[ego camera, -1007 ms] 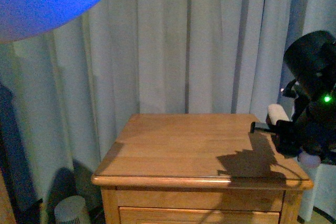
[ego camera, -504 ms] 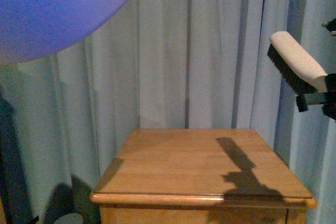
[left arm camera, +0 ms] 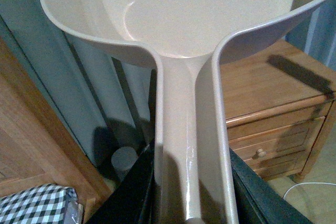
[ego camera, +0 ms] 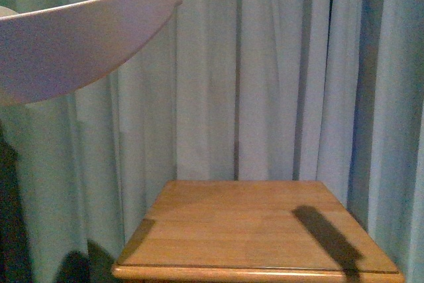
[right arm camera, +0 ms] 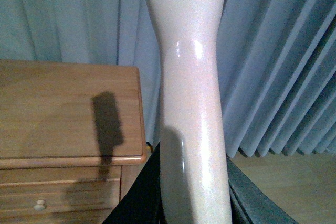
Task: Clean up trash
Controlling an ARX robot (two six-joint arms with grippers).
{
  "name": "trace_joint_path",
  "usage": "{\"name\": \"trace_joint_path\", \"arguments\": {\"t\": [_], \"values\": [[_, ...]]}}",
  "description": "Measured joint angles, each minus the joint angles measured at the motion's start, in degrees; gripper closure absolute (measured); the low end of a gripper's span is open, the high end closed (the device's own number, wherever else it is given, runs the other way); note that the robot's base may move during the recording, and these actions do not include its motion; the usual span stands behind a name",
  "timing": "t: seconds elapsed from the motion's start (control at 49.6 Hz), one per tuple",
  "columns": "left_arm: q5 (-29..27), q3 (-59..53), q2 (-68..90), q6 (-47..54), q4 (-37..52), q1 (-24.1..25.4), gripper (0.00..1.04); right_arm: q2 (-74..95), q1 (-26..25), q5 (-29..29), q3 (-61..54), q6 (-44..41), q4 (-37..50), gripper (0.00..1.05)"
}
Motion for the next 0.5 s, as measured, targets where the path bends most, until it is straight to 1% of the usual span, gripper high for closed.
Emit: {"name": "trace_joint_path", "arguments": {"t": [0.101,0.161,0.222,0.423,0.504], "values": [[0.00,0.00,0.00,0.00,0.00,0.00,0.77,-4.09,1.60,1.62,-1.42,0.24,-0.98,0.85],[0.00,0.00,0.00,0.00,0.00,0.00,0.77,-7.72,1.81,1.31,-2.43,1.20,-3.10,0.85],[0.00,0.00,0.00,0.00,0.00,0.00,0.77,-10.29,0.74,-0.94,-3.23,3.08,-5.38,0.85],[0.00,0.00,0.00,0.00,0.00,0.00,0.77,-17.90,-5.53,-11.15,-5.68,8.52,-11.34,0.85],[0.00,0.00,0.00,0.00,0.00,0.00,0.77,-19.78,-7.21,-13.73,-6.29,9.70,-12.87,0.85]]}}
